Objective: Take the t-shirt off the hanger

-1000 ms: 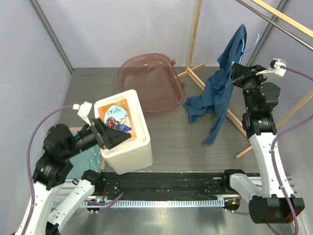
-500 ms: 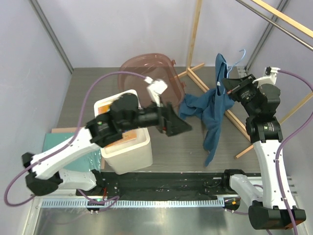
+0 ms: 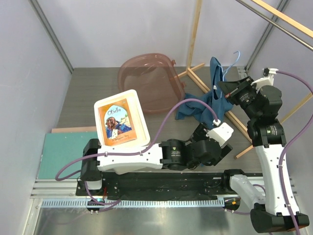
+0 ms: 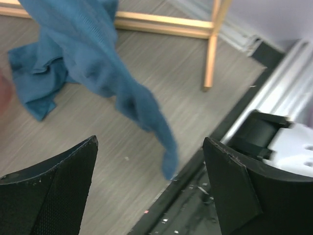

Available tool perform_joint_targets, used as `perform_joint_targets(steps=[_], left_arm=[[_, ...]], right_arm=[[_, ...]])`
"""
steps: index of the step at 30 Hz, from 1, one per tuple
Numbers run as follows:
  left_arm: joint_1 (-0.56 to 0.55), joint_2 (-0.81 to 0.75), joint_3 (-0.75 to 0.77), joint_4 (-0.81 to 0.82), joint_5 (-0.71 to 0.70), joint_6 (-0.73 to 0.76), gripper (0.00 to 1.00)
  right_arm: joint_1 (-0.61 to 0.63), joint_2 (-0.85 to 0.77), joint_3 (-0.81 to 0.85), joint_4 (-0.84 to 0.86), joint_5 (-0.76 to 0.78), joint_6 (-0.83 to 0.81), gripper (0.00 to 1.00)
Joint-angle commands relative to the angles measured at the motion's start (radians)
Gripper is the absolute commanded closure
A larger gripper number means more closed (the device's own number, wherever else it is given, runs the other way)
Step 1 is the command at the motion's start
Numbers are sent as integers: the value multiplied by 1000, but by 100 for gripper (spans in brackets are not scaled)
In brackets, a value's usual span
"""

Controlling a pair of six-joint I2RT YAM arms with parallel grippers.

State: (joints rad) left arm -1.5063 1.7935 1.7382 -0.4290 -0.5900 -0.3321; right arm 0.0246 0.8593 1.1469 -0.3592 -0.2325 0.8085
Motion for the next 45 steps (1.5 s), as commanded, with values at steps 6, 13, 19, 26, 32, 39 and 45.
perform_joint_targets(steps=[6,13,19,26,32,39,45], left_arm=[[17,-48,-68,127,-143,80,19],[17,-28,-52,131,-131,102,32],[17,-36,-78,167,-88,125,57],[17,-83,-123,131,-137,105,100],[17,-270,-296,197,39,39,100],[15,-413,-428,231,212,-36,100],[15,-450,-502,231,242,-42,100]], right_arm=[[35,-25,122,-63,2,1,99],[41,-36,90,-61,-11,110,99],[41,-43,60,-61,-10,181,99],[41,-49,43,-61,47,150,99],[41,-49,5,-60,140,116,99],[43,-51,-15,-63,217,123,99],[43,-42,13,-159,335,237,99]])
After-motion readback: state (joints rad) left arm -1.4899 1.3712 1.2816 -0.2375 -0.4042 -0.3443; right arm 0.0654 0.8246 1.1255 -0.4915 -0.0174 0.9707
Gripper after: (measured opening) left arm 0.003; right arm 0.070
